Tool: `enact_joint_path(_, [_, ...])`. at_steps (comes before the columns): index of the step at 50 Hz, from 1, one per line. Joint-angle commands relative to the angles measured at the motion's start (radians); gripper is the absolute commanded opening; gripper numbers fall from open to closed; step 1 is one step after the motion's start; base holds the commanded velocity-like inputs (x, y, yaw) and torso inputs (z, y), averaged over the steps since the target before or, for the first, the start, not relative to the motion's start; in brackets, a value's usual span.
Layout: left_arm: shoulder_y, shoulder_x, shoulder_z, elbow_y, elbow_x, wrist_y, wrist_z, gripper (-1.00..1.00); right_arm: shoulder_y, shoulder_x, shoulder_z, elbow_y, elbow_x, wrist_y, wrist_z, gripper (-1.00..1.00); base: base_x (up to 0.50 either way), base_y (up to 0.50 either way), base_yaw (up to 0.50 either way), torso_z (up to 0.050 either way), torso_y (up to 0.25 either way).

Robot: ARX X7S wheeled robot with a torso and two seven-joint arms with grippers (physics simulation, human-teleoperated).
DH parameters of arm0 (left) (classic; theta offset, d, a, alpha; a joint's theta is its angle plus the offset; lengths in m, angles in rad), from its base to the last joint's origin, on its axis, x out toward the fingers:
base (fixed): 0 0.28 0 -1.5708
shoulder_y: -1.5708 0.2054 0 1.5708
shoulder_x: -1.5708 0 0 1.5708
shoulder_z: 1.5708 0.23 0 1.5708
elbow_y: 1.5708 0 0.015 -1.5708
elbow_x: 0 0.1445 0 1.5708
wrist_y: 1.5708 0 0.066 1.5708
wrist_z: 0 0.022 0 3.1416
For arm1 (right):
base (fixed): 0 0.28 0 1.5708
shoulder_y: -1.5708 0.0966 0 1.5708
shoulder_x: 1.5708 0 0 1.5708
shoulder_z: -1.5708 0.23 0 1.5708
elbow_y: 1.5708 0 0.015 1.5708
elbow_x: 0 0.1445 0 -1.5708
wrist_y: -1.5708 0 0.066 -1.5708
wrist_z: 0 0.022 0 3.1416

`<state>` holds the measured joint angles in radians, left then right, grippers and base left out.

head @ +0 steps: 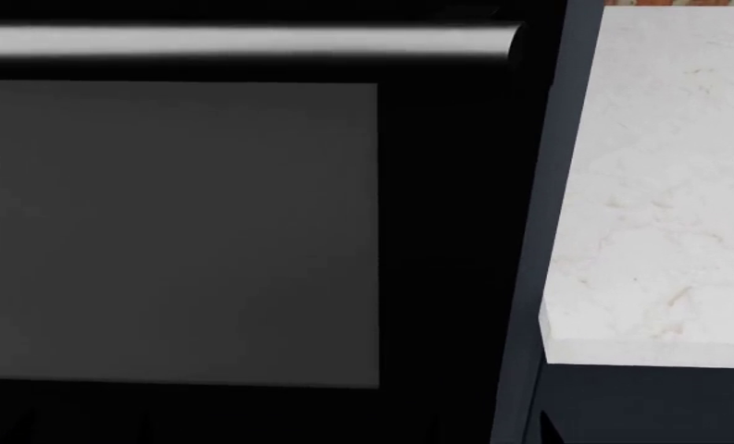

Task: Press the start button on the microwave

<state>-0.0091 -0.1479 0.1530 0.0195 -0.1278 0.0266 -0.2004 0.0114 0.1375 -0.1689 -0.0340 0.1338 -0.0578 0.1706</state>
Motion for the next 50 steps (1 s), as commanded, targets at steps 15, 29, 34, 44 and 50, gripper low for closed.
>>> enact_joint_path(15, [-0.012,-0.016,0.020,0.000,-0.012,-0.005,-0.014,1.00,0.006,0.082,-0.033,-0.677,-0.234,0.216,0.081,1.00,0.00,0.00,0.00,0.000,0.000])
enact_joint_path(29, [-0.020,-0.019,0.033,-0.042,-0.019,0.025,-0.010,1.00,0.468,0.087,-0.016,-1.009,-0.326,0.840,-0.094,1.00,0.00,0.00,0.00,0.000,0.000])
enact_joint_path(34, [-0.038,-0.017,0.031,-0.124,-0.024,0.090,0.004,1.00,0.698,-0.077,0.048,-1.013,-0.515,1.049,-0.386,1.00,0.00,0.00,0.00,0.000,0.000])
enact_joint_path(44, [-0.029,-0.022,0.039,-0.126,-0.027,0.107,0.003,1.00,1.240,-0.055,-0.023,-0.938,-0.672,1.500,-0.622,1.00,0.00,0.00,0.00,0.000,0.000])
enact_joint_path(50, [-0.025,-0.030,0.039,-0.107,-0.026,0.097,-0.008,1.00,1.467,-0.041,-0.007,-0.767,-0.641,1.582,-0.670,-1.00,0.00,0.00,0.00,0.000,0.000])
